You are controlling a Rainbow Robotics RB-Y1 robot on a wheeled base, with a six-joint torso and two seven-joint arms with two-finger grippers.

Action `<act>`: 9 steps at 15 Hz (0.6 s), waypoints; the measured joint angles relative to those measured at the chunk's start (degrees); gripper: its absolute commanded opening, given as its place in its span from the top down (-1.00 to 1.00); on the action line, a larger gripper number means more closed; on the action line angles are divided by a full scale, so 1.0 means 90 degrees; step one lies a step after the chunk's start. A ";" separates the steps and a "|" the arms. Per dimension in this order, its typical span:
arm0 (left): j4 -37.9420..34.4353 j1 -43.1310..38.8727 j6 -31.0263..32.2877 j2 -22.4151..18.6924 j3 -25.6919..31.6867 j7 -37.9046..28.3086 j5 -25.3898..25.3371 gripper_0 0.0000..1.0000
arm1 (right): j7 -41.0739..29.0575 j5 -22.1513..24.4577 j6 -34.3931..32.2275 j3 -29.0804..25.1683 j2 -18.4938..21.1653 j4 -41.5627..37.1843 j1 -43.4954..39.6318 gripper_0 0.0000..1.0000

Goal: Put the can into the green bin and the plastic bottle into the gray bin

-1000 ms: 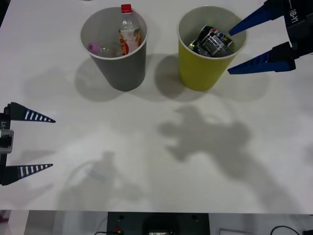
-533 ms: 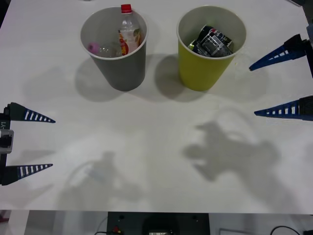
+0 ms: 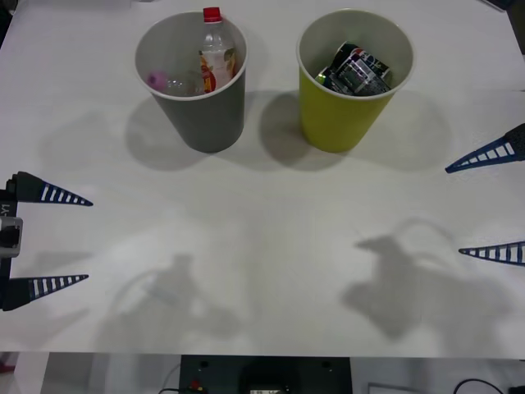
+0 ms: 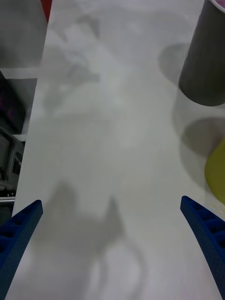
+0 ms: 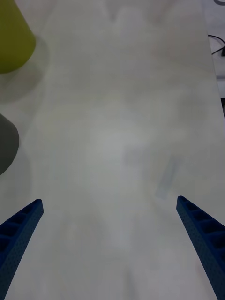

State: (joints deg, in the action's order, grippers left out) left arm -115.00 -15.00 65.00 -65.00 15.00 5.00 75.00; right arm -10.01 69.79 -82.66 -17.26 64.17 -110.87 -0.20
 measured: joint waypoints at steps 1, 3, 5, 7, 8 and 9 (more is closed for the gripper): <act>0.0000 0.0000 0.0000 0.0000 0.0000 0.0000 0.0000 -0.96 | 0.0098 0.0108 -0.0116 -0.0121 -0.0089 -0.0044 -0.0159 -1.00; 0.0000 0.0000 0.0000 0.0000 0.0000 0.0000 0.0000 -0.96 | 0.0147 0.0399 -0.0183 -0.0328 -0.0198 -0.0247 -0.0519 -1.00; 0.0000 0.0000 0.0000 0.0000 0.0000 0.0000 0.0000 -0.95 | 0.0172 0.0682 -0.0158 -0.0429 -0.0295 -0.0442 -0.0780 -1.00; 0.0000 0.0000 0.0000 0.0000 0.0000 0.0000 0.0000 -0.96 | 0.0244 0.0909 -0.0151 -0.0446 -0.0517 -0.0491 -0.0885 -1.00; 0.0000 0.0000 0.0000 0.0000 0.0000 0.0000 0.0000 -0.95 | 0.0290 0.1018 -0.0152 -0.0446 -0.0642 -0.0490 -0.0895 -1.00; 0.0000 0.0000 0.0000 0.0000 0.0000 0.0000 0.0000 -0.96 | 0.0336 0.1133 -0.0152 -0.0446 -0.0748 -0.0493 -0.0896 -1.00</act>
State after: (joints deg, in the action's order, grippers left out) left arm -115.00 -15.00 65.00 -65.00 15.00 5.00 75.00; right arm -6.99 80.00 -84.03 -21.28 57.43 -115.31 -8.27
